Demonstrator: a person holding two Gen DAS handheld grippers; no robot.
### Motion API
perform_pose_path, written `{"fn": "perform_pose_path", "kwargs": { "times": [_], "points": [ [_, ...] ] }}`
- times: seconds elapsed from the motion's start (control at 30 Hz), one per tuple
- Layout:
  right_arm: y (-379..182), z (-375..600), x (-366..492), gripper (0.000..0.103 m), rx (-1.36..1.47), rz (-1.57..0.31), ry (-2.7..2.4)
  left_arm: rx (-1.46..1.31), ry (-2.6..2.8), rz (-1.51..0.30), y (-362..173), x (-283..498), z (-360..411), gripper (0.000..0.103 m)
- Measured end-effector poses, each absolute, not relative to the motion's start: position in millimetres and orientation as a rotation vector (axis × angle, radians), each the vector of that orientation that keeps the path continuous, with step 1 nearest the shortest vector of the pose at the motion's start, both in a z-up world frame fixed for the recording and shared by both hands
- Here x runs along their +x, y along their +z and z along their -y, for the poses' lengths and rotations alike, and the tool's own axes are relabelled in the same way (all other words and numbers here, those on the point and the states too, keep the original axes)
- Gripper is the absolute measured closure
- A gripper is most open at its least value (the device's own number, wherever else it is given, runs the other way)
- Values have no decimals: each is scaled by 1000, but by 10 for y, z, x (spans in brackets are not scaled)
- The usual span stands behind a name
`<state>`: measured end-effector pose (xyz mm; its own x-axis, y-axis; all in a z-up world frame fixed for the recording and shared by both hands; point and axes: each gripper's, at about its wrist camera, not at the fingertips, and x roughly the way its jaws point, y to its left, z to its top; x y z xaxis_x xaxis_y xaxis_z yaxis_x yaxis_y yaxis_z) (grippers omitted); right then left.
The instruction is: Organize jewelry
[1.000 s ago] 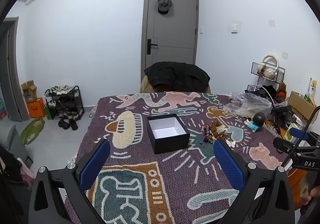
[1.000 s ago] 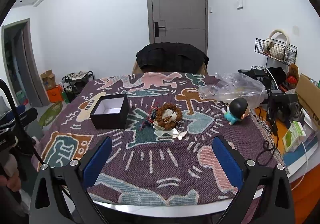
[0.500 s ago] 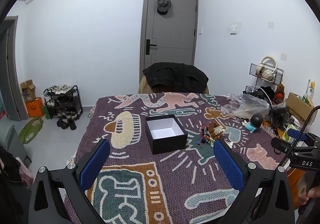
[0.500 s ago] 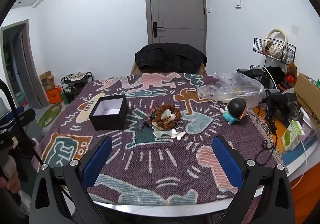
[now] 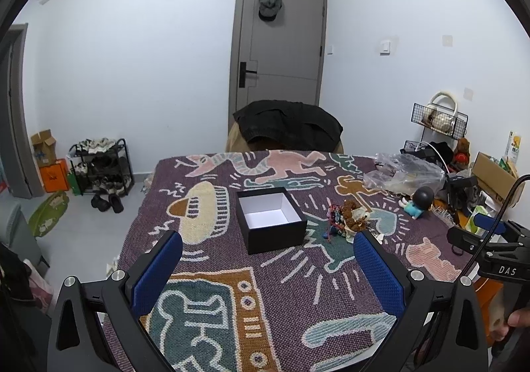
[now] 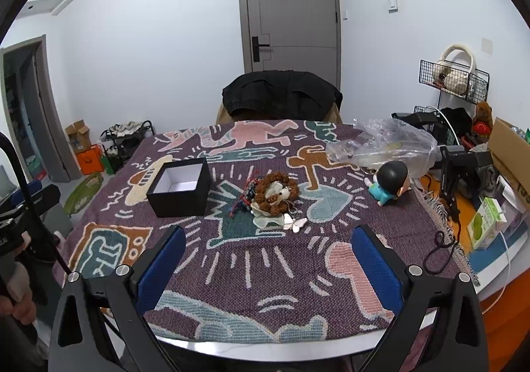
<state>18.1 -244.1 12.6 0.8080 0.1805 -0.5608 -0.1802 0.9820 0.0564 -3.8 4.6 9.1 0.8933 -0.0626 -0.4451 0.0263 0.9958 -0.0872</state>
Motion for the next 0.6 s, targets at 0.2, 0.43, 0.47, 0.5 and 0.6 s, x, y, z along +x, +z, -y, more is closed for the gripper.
{"fn": "perform_pose_path", "kwargs": {
  "times": [0.2, 0.43, 0.47, 0.5, 0.6],
  "points": [
    [49, 2500, 227, 3, 4, -601, 189, -86, -78, -465, 36, 69, 28, 0],
    [-101, 2712, 412, 3, 54, -640, 144, -72, -136, -505, -119, 284, 187, 0],
    [-119, 2745, 441, 3, 61, -646, 141, -74, -147, -512, -143, 316, 202, 2],
    [-137, 2777, 471, 3, 66, -651, 139, -75, -161, -523, -169, 366, 230, 3],
    [-187, 2880, 548, 3, 78, -646, 128, -69, -187, -548, -238, 493, 314, 8]
  ]
}}
